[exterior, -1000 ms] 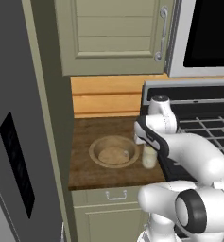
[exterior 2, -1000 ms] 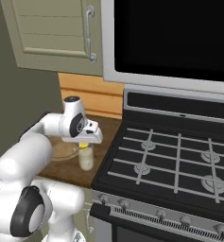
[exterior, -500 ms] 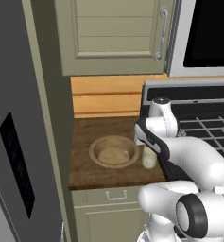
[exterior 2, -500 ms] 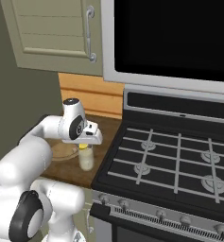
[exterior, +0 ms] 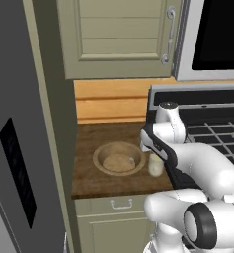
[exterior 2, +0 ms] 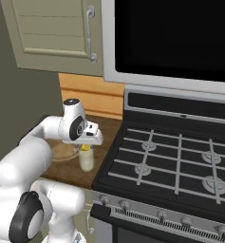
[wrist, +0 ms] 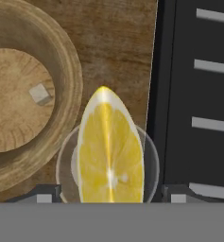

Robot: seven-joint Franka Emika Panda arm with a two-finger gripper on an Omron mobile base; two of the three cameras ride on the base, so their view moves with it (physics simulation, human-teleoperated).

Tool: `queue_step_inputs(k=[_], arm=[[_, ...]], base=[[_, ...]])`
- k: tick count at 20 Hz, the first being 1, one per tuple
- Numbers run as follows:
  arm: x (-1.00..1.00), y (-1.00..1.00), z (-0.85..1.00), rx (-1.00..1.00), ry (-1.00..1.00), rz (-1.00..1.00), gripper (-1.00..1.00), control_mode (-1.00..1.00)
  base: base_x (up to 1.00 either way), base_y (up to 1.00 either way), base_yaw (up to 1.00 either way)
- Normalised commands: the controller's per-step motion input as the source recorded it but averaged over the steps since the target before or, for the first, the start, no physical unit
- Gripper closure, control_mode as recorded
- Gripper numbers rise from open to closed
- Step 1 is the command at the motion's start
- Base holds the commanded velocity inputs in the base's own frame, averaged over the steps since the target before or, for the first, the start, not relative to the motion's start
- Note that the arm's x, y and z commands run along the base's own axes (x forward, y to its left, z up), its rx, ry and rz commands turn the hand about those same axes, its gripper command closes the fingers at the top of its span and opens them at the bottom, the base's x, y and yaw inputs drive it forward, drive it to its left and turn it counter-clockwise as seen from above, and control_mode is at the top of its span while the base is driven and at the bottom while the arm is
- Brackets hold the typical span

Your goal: Grab a lemon wedge from the fridge and one ice cube from the ice bowl, and put them in the glass of lemonade.

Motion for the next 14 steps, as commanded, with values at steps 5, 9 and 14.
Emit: queue_step_inputs(k=[5,9,14], arm=[[0.00,0.00,0.00,0.00,0.00,0.00,-1.00,-1.00],[-0.04,-0.01,0.04,0.00,0.00,0.00,-1.00,-1.00],[-0.29,-0.10,0.42,0.09,0.00,0.00,-1.00,-1.00]], base=[[0.00,0.00,0.00],[0.00,0.00,0.00],[0.00,0.00,0.00]])
